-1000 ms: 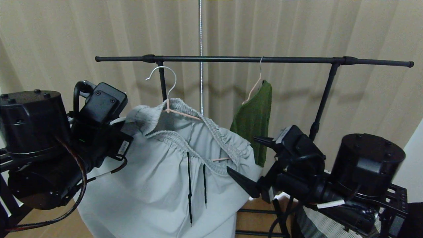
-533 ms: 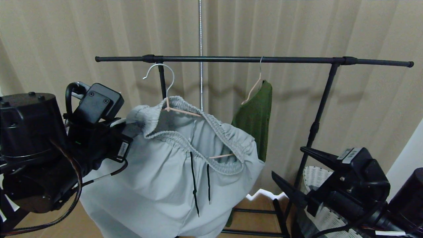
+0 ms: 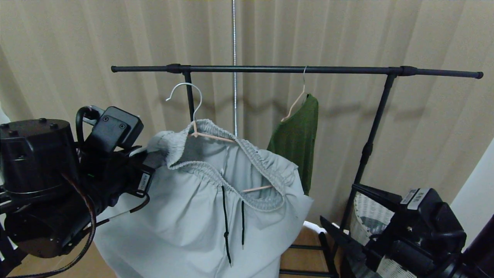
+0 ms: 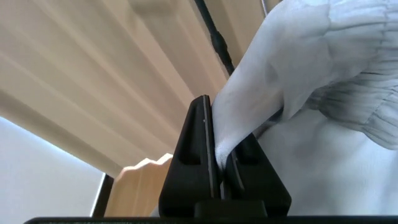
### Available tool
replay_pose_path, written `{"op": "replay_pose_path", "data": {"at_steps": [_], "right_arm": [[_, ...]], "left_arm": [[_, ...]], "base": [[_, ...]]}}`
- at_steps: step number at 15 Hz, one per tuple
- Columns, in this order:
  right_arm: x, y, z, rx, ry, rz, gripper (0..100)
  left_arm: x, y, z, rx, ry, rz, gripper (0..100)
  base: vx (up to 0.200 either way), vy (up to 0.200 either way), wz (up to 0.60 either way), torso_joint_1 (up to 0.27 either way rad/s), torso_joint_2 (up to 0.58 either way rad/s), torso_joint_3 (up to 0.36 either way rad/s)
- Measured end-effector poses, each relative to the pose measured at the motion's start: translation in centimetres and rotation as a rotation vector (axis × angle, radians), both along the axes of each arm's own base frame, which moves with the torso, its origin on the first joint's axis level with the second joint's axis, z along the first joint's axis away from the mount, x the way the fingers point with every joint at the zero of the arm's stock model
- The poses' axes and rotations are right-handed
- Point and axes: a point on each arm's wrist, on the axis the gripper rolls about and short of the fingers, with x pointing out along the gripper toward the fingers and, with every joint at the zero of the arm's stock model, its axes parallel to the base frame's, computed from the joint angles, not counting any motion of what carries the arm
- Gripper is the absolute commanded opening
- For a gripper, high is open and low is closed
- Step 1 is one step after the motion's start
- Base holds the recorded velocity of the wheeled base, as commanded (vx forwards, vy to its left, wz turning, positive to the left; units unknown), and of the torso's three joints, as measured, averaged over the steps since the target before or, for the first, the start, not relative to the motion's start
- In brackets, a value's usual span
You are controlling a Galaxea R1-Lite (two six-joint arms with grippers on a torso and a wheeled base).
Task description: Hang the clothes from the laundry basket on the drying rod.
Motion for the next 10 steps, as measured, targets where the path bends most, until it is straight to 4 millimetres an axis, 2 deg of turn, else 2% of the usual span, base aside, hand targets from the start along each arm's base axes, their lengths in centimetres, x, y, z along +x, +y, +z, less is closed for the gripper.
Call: {"op": "replay_pose_path", "data": {"at_steps": [5, 8, 10], "right_arm": [[-1.7, 1.6, 0.0, 0.008, 0.001, 0.123, 100], [-1.5, 2.0, 0.7, 0.072, -0.036, 0.134, 100], [-0.8, 3.0, 1.4, 0.118, -0.068, 0.140, 100]], "left_arm": [[0.8, 0.1, -0.4, -0.033, 0.006, 0.105, 0], [0.1, -1.8, -1.0, -0.095, 0.027, 0.037, 0], [0.2, -2.4, -1.3, -0.087, 0.038, 0.018, 0]], "base": [[0.000, 0.000, 0.00, 0.000, 0.00, 0.000], [0.000, 0.000, 0.00, 0.000, 0.00, 0.000], [0.000, 0.000, 0.00, 0.000, 0.00, 0.000]]}}
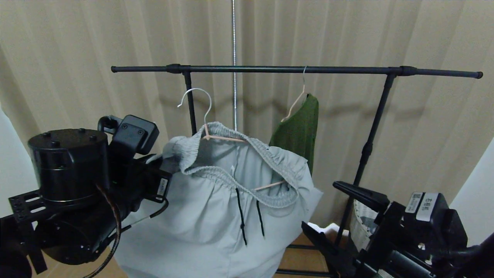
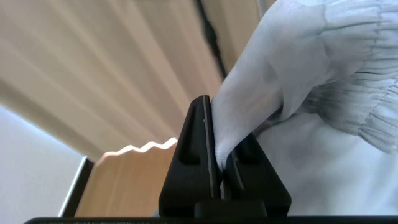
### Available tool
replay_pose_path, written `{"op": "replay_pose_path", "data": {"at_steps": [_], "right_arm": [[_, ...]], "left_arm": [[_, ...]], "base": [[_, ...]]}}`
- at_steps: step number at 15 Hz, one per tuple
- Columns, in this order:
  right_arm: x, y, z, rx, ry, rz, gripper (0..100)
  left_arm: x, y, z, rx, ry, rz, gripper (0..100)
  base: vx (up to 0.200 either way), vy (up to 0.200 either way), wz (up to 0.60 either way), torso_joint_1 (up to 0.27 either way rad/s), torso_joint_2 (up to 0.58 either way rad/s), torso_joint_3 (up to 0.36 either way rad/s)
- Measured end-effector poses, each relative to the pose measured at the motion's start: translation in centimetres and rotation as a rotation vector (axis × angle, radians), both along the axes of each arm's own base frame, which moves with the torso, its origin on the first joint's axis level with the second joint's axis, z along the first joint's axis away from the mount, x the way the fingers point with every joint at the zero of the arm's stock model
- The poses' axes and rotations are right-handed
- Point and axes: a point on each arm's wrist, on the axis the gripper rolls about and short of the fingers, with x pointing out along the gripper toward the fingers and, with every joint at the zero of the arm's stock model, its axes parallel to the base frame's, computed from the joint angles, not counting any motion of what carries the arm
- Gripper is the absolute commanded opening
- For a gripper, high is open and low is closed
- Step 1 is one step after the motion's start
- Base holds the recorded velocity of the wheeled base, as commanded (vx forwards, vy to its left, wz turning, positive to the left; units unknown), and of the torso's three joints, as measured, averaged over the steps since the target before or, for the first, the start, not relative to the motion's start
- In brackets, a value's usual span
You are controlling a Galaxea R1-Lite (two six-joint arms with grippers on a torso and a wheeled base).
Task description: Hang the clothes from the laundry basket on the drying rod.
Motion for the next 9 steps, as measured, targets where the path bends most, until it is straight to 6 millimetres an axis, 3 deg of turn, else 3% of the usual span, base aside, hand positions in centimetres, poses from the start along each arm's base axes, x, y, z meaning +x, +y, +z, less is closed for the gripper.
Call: {"op": "replay_pose_path", "data": {"at_steps": [2, 6, 9], "right_arm": [[1.7, 1.9, 1.0, 0.024, -0.042, -0.004, 100], [4.7, 4.9, 1.4, -0.096, -0.012, -0.004, 100], [7.0, 6.4, 2.7, -0.176, -0.037, -0.023, 100]], "left_arm": [[0.3, -0.3, -0.4, 0.007, 0.015, -0.005, 0], [0.1, -1.6, -0.8, 0.016, 0.013, -0.051, 0], [-0.2, -2.2, -0.9, 0.064, 0.013, -0.085, 0]], "base": [[0.000, 0.000, 0.00, 0.000, 0.00, 0.000], [0.000, 0.000, 0.00, 0.000, 0.00, 0.000], [0.000, 0.000, 0.00, 0.000, 0.00, 0.000]]}}
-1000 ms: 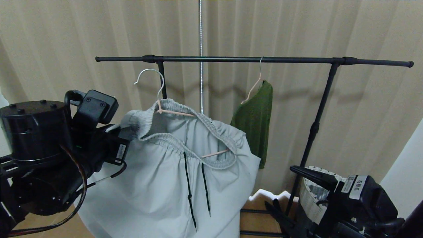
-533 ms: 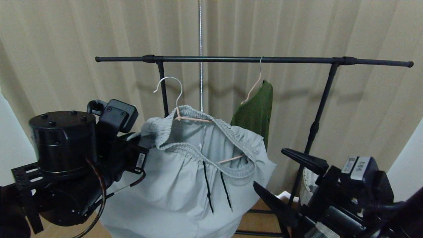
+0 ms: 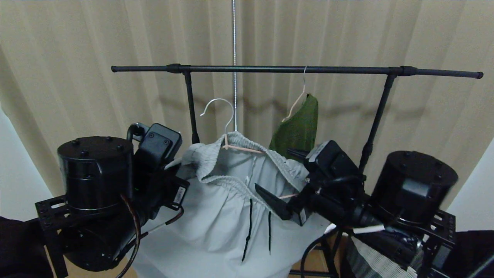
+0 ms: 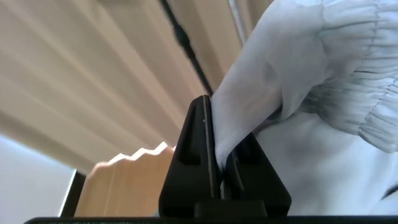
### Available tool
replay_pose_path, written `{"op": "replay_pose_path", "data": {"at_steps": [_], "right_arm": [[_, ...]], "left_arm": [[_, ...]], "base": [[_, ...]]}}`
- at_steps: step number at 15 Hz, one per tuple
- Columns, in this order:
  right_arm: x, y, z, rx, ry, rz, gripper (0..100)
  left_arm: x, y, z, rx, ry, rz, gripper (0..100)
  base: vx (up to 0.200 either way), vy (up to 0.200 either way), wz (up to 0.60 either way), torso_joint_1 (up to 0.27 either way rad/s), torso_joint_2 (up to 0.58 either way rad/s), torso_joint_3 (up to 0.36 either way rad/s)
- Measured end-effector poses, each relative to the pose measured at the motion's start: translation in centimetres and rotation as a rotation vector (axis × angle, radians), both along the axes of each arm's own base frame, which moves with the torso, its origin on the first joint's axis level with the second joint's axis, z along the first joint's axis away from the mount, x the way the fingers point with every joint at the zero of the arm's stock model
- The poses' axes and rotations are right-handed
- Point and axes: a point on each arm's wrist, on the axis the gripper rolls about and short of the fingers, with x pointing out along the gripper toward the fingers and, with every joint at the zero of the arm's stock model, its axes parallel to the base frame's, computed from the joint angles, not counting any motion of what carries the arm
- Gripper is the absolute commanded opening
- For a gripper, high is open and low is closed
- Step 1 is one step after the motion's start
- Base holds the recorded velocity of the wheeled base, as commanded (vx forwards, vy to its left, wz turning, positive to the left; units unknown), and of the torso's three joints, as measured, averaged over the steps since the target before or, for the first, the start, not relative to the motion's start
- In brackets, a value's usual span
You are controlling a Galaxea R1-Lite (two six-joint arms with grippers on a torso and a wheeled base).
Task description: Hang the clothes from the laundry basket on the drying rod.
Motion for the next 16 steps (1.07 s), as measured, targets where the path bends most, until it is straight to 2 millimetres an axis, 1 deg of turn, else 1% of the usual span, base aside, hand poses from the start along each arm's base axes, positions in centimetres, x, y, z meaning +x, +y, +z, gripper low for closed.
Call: {"op": "replay_pose_path", "data": {"at_steps": [3, 4, 8, 10, 16], "right_arm": [[3.2, 0.0, 2.0, -0.076, -0.073, -0.085, 100], [4.0, -0.1, 2.5, -0.101, -0.079, -0.108, 100], [5.5, -1.0, 2.9, -0.172, -0.052, -0.154, 100], [5.6, -1.0, 2.7, -0.184, -0.043, -0.155, 100], [4.5, 0.6, 2.4, -0.189, -0.042, -0.093, 100]], "left_arm": [[-0.3, 0.1, -0.4, 0.034, 0.008, -0.009, 0], [-0.4, 0.2, -0.4, 0.036, 0.010, -0.010, 0], [-0.8, 0.5, 0.1, 0.028, -0.007, -0.011, 0], [-0.9, 0.6, 0.5, 0.021, -0.018, -0.012, 0], [-0.8, 0.5, 0.8, 0.009, -0.028, -0.015, 0]], "base": [[0.000, 0.000, 0.00, 0.000, 0.00, 0.000], [0.000, 0.000, 0.00, 0.000, 0.00, 0.000], [0.000, 0.000, 0.00, 0.000, 0.00, 0.000], [0.000, 0.000, 0.00, 0.000, 0.00, 0.000], [0.000, 0.000, 0.00, 0.000, 0.00, 0.000]]}}
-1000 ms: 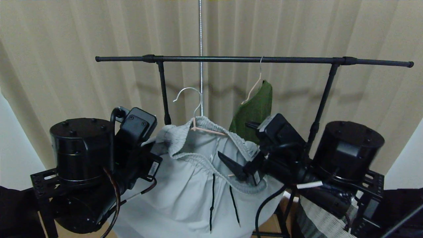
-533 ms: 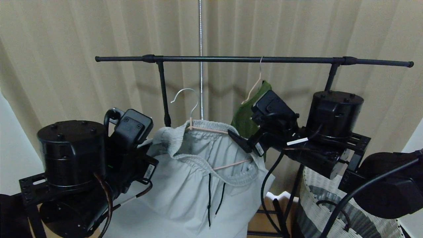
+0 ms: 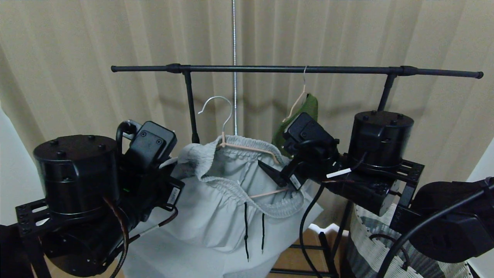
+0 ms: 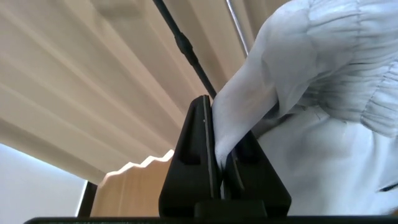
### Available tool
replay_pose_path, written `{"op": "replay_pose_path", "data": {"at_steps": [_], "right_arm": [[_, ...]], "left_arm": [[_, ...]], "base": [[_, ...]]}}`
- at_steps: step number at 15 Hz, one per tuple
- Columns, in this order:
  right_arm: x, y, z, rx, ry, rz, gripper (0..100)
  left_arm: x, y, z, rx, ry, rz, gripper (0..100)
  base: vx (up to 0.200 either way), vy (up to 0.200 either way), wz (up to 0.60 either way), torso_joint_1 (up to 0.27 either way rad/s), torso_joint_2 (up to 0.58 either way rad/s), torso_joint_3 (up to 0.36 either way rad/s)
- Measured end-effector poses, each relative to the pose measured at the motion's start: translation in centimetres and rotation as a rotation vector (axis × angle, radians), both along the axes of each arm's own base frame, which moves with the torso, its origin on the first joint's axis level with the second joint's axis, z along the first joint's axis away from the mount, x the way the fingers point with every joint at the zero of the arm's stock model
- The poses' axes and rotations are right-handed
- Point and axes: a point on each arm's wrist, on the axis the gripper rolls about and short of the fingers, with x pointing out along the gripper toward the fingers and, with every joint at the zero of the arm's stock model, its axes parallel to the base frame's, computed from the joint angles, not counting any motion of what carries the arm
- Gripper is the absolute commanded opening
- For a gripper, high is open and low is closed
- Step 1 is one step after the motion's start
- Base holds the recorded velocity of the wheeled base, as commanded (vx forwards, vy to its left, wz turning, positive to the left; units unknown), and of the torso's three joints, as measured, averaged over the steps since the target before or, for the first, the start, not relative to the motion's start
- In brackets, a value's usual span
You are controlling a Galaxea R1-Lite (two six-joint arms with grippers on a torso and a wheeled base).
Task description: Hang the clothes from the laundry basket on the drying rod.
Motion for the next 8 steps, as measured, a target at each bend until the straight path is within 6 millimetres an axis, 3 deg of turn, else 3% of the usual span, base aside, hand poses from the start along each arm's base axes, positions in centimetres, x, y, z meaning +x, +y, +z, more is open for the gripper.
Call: {"op": "replay_pose_path", "data": {"at_steps": [5, 6, 8], "right_arm": [[0.6, 0.9, -0.3, -0.001, 0.001, 0.009, 100], [0.7, 1.0, -0.5, -0.004, 0.005, 0.010, 0], [0.7, 1.1, -0.7, -0.008, 0.009, 0.011, 0]], "left_arm": [[-1.1, -1.1, 0.2, -0.023, -0.029, -0.073, 0], [-1.3, -1.3, 0.2, -0.024, -0.030, -0.084, 0], [-1.5, -1.4, 0.2, -0.025, -0.031, -0.093, 0]], "base": [[0.000, 0.000, 0.00, 0.000, 0.00, 0.000], [0.000, 0.000, 0.00, 0.000, 0.00, 0.000], [0.000, 0.000, 0.00, 0.000, 0.00, 0.000]]}}
